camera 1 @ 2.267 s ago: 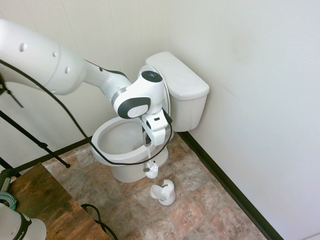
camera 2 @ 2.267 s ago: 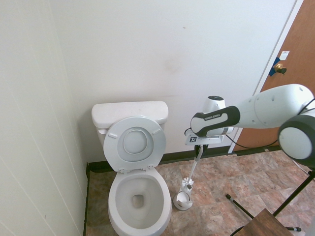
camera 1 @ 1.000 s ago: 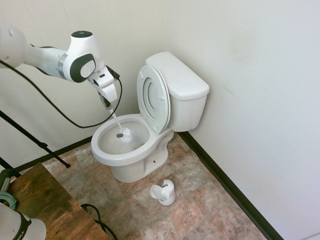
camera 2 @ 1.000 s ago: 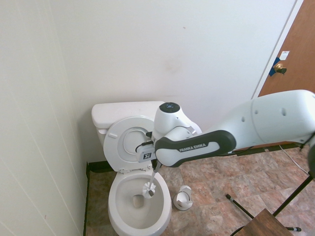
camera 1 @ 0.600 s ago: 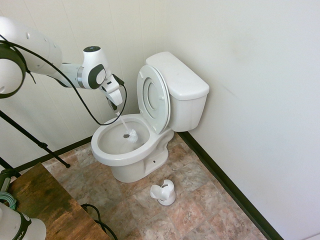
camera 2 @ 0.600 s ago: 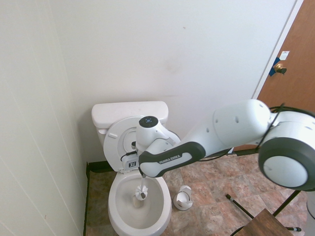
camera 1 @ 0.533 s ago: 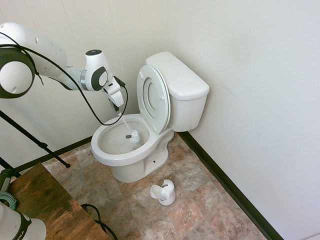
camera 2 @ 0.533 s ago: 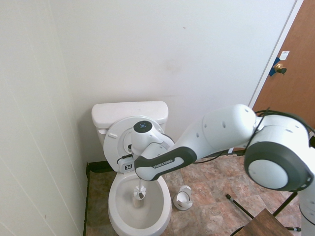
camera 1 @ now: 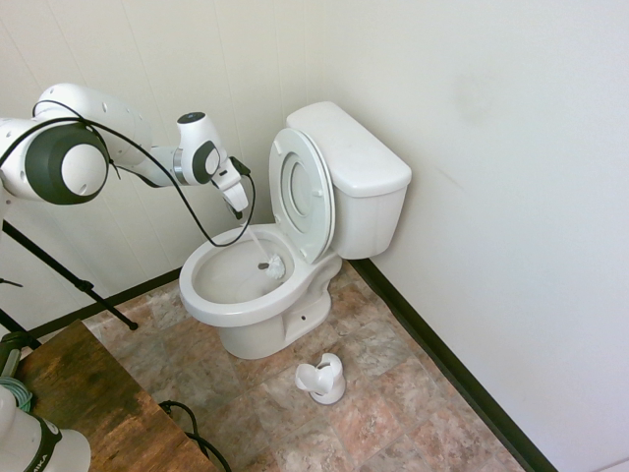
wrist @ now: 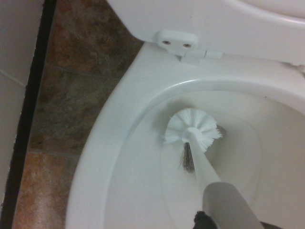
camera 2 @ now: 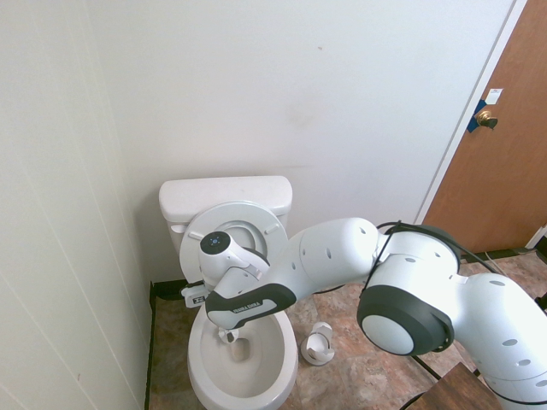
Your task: Clean the toilet
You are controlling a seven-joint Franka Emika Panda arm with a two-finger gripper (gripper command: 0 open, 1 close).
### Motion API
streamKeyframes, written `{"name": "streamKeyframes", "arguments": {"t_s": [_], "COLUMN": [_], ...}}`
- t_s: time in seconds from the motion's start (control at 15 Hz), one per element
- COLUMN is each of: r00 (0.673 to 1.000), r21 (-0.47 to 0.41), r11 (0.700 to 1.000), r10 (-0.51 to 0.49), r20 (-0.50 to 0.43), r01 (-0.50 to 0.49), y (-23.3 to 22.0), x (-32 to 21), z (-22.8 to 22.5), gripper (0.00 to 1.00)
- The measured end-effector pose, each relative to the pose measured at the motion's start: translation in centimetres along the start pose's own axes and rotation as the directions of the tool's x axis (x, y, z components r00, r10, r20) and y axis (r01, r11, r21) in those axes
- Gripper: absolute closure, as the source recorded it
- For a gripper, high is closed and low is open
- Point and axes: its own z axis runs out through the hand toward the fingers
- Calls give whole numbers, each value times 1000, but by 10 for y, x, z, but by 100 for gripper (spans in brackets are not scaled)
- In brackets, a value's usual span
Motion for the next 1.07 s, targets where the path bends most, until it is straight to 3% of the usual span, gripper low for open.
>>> {"name": "streamKeyframes", "arguments": {"t_s": [0.33, 0.67, 1.07], "r00": [998, 985, 976], "r21": [-24, -75, -143], "r11": [998, 983, 968], "r10": [-51, -167, -196], "r20": [24, 35, 94], "r01": [52, 169, 208], "y": [1, 52, 127], "x": [-42, -96, -75], "z": [-2, -5, 7], "gripper": [100, 100, 100]}}
